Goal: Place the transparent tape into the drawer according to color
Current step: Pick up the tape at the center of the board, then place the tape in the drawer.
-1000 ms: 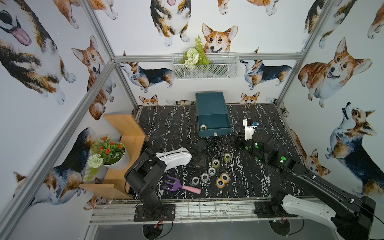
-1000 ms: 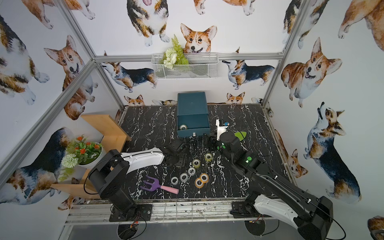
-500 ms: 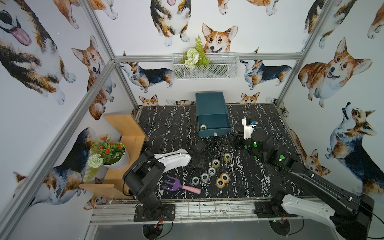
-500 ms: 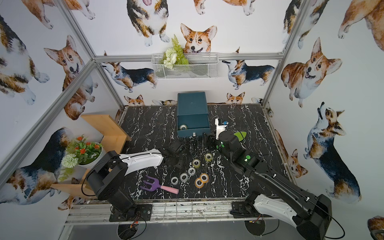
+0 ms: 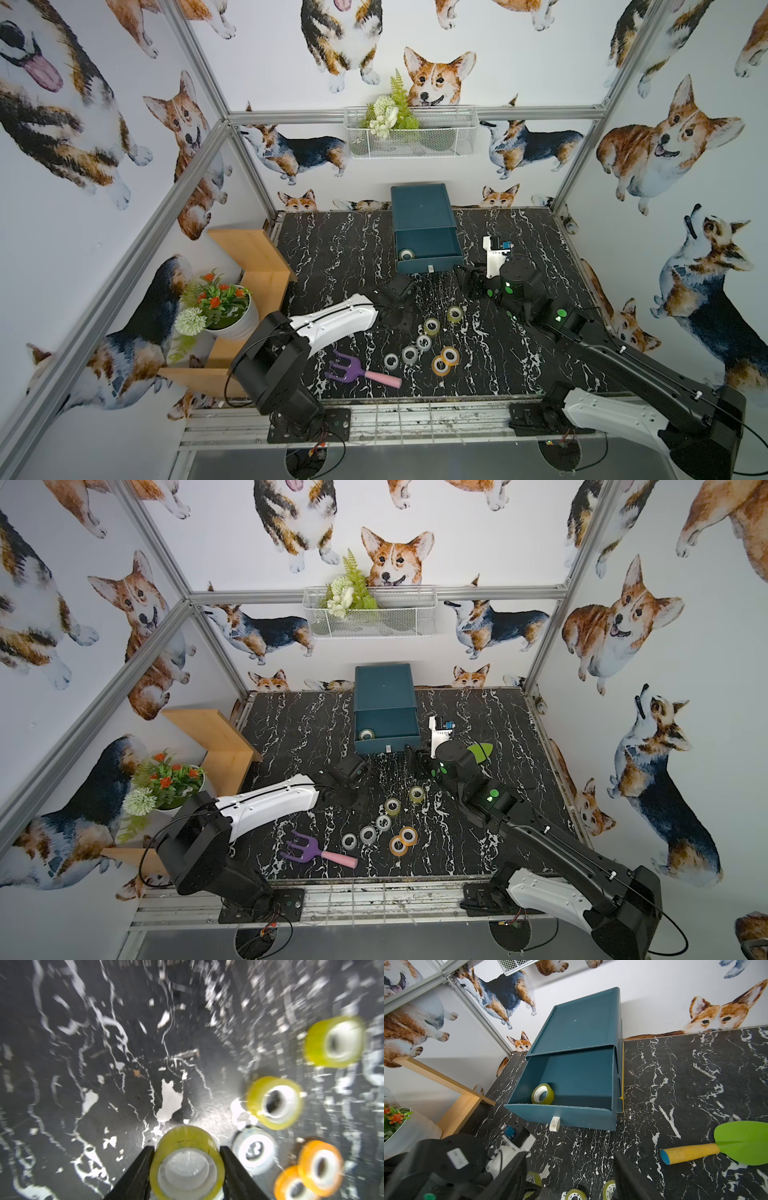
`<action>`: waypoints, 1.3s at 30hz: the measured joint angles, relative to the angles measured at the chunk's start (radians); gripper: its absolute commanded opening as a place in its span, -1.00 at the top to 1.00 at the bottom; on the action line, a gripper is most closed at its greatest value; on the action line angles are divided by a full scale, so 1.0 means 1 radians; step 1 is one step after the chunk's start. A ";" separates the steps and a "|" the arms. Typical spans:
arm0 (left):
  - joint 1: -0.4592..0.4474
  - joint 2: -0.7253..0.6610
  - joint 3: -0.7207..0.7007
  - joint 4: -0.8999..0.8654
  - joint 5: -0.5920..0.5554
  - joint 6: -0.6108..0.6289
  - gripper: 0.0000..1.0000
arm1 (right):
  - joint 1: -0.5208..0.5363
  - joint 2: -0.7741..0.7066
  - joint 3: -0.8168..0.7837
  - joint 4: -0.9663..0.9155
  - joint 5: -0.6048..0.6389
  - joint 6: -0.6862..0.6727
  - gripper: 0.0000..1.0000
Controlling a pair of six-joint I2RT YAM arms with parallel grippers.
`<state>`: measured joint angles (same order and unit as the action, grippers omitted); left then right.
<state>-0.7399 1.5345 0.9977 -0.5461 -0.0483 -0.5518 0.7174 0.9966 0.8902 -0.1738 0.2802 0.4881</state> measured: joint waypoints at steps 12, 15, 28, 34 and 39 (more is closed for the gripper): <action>0.000 -0.127 0.435 -0.191 -0.053 0.032 -0.11 | -0.013 -0.055 -0.024 0.005 0.053 0.004 -0.41; 0.001 -0.034 0.571 -0.171 -0.054 0.052 -0.11 | -0.014 -0.068 -0.037 0.005 0.060 0.009 -0.41; 0.037 0.429 0.963 -0.121 0.005 0.101 -0.14 | -0.018 -0.145 -0.062 -0.024 0.078 0.055 -0.41; 0.039 0.418 0.948 -0.136 0.003 0.107 -0.41 | -0.018 -0.142 -0.073 -0.024 0.055 0.059 -0.41; 0.038 0.293 0.891 -0.106 0.000 0.107 -0.76 | -0.018 -0.083 -0.073 -0.024 -0.012 0.058 -0.41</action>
<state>-0.7017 1.8271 1.8885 -0.6525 -0.0483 -0.4450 0.6994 0.9138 0.8173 -0.1978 0.2680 0.5461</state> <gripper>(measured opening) 0.792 0.706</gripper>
